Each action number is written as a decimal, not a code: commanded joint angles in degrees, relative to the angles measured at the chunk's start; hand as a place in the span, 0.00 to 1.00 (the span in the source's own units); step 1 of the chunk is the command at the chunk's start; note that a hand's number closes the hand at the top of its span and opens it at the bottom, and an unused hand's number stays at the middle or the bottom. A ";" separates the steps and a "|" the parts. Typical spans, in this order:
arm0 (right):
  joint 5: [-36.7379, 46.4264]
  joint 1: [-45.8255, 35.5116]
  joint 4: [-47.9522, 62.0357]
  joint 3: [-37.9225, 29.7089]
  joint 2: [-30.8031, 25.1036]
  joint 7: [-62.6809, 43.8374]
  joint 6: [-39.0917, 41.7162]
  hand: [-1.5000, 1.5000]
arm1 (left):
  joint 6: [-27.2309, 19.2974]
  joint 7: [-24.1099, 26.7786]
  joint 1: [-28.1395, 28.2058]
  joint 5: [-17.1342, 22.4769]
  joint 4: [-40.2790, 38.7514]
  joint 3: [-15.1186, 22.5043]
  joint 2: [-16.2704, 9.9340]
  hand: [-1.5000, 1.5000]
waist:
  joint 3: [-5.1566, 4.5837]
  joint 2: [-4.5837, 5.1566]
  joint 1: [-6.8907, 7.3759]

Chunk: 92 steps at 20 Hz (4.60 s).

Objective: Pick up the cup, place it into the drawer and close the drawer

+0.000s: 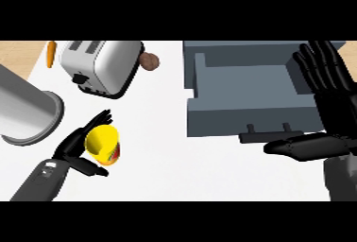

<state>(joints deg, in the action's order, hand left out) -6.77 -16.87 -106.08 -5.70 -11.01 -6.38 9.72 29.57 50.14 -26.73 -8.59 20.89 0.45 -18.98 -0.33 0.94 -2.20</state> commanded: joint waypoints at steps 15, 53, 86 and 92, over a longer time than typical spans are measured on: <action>-0.89 -2.12 0.57 -0.76 -0.53 -1.51 0.07 0.00 | 10.34 9.67 -3.85 -0.81 -6.04 3.53 4.68 0.00 | -0.05 0.25 -0.43; -1.24 3.63 -1.30 -3.71 -2.39 -0.44 1.80 0.00 | -29.91 -14.42 -17.85 16.94 28.40 -5.02 18.86 1.00 | 0.39 -1.42 2.32; 0.87 -6.09 4.27 0.97 0.23 1.86 1.74 0.00 | -44.71 -37.62 -46.95 25.99 -3.79 20.42 18.98 1.00 | 0.43 1.81 -7.79; -4.64 -6.87 5.29 2.07 -0.39 2.58 7.81 0.00 | -45.27 -33.71 -45.55 32.31 -0.53 19.12 18.98 0.00 | 0.41 2.09 -9.41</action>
<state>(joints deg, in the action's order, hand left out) -8.39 -22.52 -101.42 -4.49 -11.19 -3.60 14.41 -15.85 14.06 -73.38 20.47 19.13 19.79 0.00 0.10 2.82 -10.89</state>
